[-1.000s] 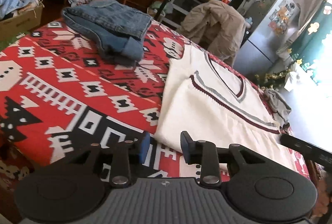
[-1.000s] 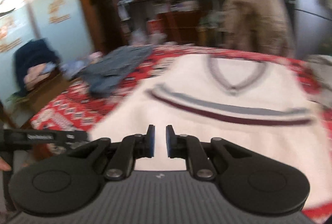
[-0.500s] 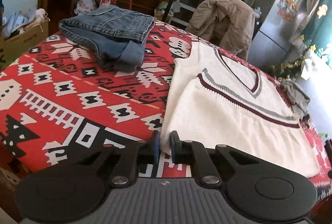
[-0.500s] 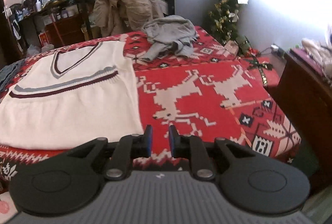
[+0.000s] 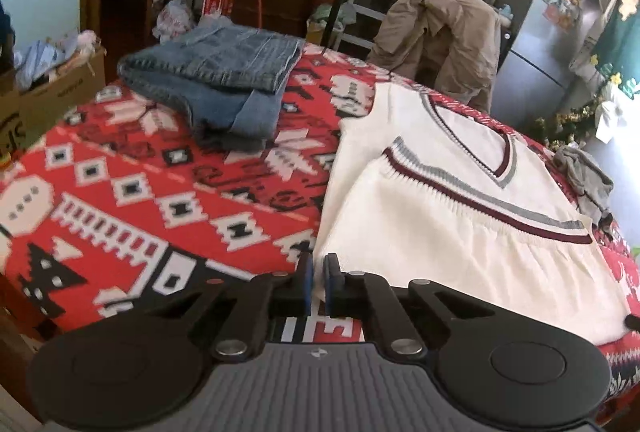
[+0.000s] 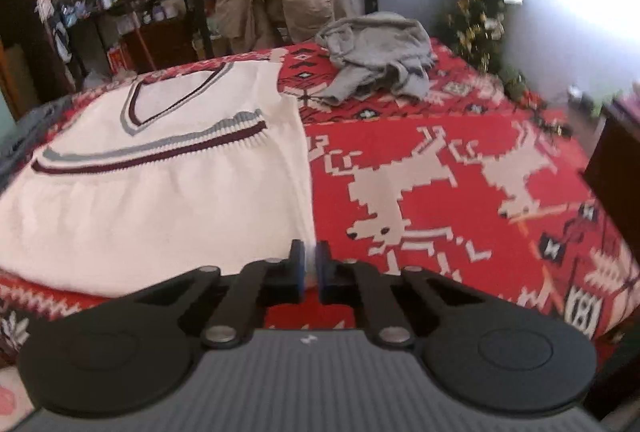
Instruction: Fold clothes
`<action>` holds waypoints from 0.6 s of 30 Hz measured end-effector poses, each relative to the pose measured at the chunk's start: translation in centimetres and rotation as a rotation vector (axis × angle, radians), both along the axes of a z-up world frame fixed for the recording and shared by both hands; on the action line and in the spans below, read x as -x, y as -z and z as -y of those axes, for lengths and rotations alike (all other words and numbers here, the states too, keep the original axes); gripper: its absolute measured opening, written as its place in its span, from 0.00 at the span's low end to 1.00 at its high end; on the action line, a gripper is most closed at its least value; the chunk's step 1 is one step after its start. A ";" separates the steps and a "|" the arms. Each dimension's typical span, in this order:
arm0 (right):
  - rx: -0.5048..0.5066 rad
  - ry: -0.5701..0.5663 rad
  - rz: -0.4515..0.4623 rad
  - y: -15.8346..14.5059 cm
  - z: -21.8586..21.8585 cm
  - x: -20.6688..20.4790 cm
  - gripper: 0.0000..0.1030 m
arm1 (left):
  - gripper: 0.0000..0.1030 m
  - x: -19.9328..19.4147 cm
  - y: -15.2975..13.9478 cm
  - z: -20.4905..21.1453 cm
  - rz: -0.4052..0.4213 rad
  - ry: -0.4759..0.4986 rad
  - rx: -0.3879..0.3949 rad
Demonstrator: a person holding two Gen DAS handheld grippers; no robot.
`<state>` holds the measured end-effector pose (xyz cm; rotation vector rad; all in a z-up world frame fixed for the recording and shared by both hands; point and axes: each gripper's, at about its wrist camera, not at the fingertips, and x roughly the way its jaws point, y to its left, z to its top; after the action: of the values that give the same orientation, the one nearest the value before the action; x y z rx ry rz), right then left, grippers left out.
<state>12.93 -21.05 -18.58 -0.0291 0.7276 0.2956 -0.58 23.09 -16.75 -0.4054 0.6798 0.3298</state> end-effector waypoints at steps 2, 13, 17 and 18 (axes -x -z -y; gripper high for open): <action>0.010 0.002 0.029 -1.1 -0.2 0.7 0.04 | 0.05 0.6 -1.3 0.0 0.016 0.017 -0.014; -0.006 -0.002 -0.015 -2.7 2.2 5.7 0.05 | 0.07 4.5 1.0 0.6 -0.066 0.096 -0.045; 0.004 0.019 -0.032 -0.7 2.5 6.1 0.07 | 0.24 5.0 0.6 0.7 -0.060 0.076 -0.099; 0.005 0.029 -0.032 -0.6 2.7 6.2 0.13 | 0.23 5.2 0.2 0.5 -0.048 0.068 -0.099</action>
<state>6.68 -23.74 -17.96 -0.0186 0.7599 0.2672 -5.78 22.62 -16.95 -0.2799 0.7199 0.3087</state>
